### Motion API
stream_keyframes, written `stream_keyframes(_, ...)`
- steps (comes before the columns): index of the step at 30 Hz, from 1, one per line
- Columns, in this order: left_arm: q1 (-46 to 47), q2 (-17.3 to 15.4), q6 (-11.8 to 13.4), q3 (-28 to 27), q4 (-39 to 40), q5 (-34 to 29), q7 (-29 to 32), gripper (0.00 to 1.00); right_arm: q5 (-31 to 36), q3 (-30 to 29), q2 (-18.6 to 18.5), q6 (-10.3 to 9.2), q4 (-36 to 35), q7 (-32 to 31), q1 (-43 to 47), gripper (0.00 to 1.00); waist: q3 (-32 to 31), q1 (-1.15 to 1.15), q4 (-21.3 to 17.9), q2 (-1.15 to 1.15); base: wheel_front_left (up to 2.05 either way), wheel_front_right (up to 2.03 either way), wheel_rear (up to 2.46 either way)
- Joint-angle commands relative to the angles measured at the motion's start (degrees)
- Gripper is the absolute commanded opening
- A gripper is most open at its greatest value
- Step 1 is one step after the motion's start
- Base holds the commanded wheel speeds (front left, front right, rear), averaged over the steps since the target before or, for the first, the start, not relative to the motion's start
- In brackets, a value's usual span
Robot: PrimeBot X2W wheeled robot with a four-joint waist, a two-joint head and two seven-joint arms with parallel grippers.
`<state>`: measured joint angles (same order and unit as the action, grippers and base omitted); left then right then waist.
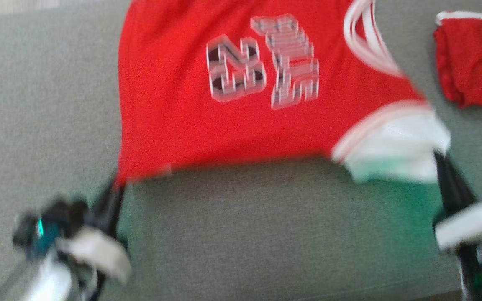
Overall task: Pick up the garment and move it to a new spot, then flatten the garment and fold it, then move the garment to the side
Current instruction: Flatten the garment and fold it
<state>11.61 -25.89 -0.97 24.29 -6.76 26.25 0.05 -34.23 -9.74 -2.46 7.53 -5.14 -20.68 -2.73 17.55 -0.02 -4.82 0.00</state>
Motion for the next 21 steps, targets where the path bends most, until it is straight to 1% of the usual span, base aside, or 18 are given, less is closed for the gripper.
stream_keyframes(1, -4.2, -2.7, 2.2, -2.1, 4.8, 0.2, 0.7, 0.0, -0.6, 0.9, -0.4, -0.04, -4.4, -0.2, 4.1, 0.0, -1.6, 0.02, -0.8, 0.0, 0.0, 0.0, 0.0)
stream_keyframes(2, -7.8, -3.1, 3.5, -1.8, 6.9, 0.1, 1.2, 0.0, 0.1, 1.2, -0.4, -0.04, -5.9, -0.6, 7.1, 0.0, -1.9, 0.02, -1.1, 0.0, 0.0, 0.0, 0.0)
stream_keyframes(4, -15.0, -2.8, 6.0, -1.6, 11.4, 1.4, 2.4, 0.0, 0.5, 1.8, -0.4, -0.04, -8.2, -1.2, 12.5, 0.0, -2.1, 0.02, -1.7, 0.0, 0.0, 0.0, 0.0)
stream_keyframes(5, -18.2, -2.6, 6.9, -1.2, 13.8, 2.0, 3.0, 0.0, 0.6, 2.1, -0.4, -0.04, -9.2, -1.5, 14.7, 0.0, -2.1, 0.02, -1.9, 0.0, 0.0, 0.0, 0.0)
stream_keyframes(7, -23.2, -2.3, 8.0, -0.2, 18.4, 3.7, 4.9, 0.0, 0.2, 2.4, -0.4, -0.04, -10.7, -2.2, 17.9, 0.0, -1.9, 0.02, -1.9, 0.0, 0.0, 0.0, 0.0)
stream_keyframes(9, -25.0, -2.9, 8.2, 0.3, 22.1, 4.7, 6.9, 0.0, -0.2, 1.8, -0.4, -0.04, -11.7, -2.6, 18.8, 0.0, -1.6, 0.02, -1.7, 0.0, 0.0, 0.0, 0.0)
stream_keyframes(11, -24.0, -4.0, 7.7, 0.0, 24.5, 5.5, 9.1, 0.0, 0.0, 1.3, -0.4, -0.04, -12.4, -3.6, 17.4, 0.0, -1.4, 0.02, -1.3, 0.0, 0.0, 0.0, 0.0)
stream_keyframes(13, -21.3, -4.6, 6.4, -0.3, 25.8, 7.5, 12.1, 0.0, -0.2, 1.4, -0.4, -0.04, -12.8, -5.6, 14.4, 0.0, -1.2, 0.02, -1.0, 0.0, 0.0, 0.0, 0.0)
stream_keyframes(14, -21.3, -4.6, 6.4, -0.3, 25.8, 7.5, 12.1, 0.0, -0.2, 1.4, -0.4, -0.04, -12.8, -5.6, 14.4, 0.0, -1.2, 0.02, -1.0, 0.0, 0.0, 0.0, 0.0)
stream_keyframes(16, -17.5, -5.7, 4.6, -0.7, 26.4, 9.7, 15.8, 0.0, -0.3, 1.5, -0.4, -0.04, -12.7, -8.3, 10.3, 0.0, -0.9, 0.02, -0.8, 0.0, 0.0, 0.0, 0.0)
stream_keyframes(18, -13.6, -6.0, 3.3, -1.4, 26.1, 13.1, 19.7, 0.0, 0.9, 1.8, -0.4, -0.04, -12.1, -11.5, 5.5, 0.0, -0.6, 0.02, -0.7, 0.0, 0.0, 0.0, 0.0)
stream_keyframes(19, -11.6, -6.2, 2.9, -1.8, 25.7, 14.5, 21.6, 0.0, 0.9, 1.9, -0.4, -0.04, -11.3, -13.1, 3.1, 0.0, -0.4, 0.02, -0.7, 0.0, 0.0, 0.0, 0.0)
stream_keyframes(21, -7.9, -6.4, 2.5, -2.8, 24.5, 17.4, 24.9, 0.0, 2.8, 2.4, -0.4, -0.04, -10.0, -15.7, -2.0, 0.0, 0.3, 0.02, -0.8, 0.0, 0.0, 0.0, 0.0)
